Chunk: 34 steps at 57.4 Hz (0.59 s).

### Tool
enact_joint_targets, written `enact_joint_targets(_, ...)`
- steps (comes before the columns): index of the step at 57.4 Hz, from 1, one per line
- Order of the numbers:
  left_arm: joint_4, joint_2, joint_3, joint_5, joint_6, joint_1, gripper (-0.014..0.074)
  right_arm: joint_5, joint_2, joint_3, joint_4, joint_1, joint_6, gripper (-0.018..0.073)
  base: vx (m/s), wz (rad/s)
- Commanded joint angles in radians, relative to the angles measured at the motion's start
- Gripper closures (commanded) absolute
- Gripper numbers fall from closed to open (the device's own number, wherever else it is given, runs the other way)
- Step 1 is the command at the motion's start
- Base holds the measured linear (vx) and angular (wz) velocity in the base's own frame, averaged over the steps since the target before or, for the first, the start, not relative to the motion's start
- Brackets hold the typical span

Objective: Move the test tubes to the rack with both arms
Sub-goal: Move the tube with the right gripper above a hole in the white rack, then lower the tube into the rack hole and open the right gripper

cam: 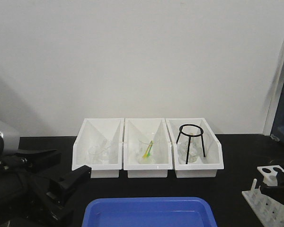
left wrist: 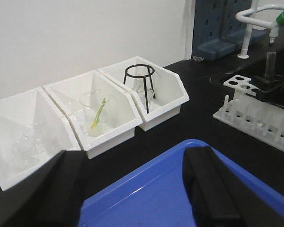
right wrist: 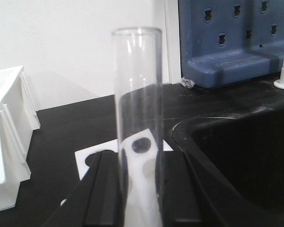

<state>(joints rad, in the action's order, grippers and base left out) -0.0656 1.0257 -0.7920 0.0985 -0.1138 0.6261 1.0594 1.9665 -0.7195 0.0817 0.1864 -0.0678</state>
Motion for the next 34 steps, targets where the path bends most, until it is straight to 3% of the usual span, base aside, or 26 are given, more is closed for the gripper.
enact_joint_targets(1, 0.007, -0.018, -0.035, -0.08, -0.004, 0.0, 0.0066, 0.05, -0.033, -0.018, -0.004, 0.006, 0.013, 0.0445, 0.0, 0.0)
enact_joint_targets(22, 0.007, -0.018, -0.035, -0.08, -0.004, 0.0, 0.0066, 0.097, -0.035, -0.018, -0.004, 0.006, 0.013, 0.0049, 0.0, 0.0)
enact_joint_targets(34, 0.007, -0.018, -0.035, -0.08, -0.004, 0.0, 0.0066, 0.11, -0.093, -0.018, -0.007, 0.006, 0.008, 0.0005, 0.0, 0.0)
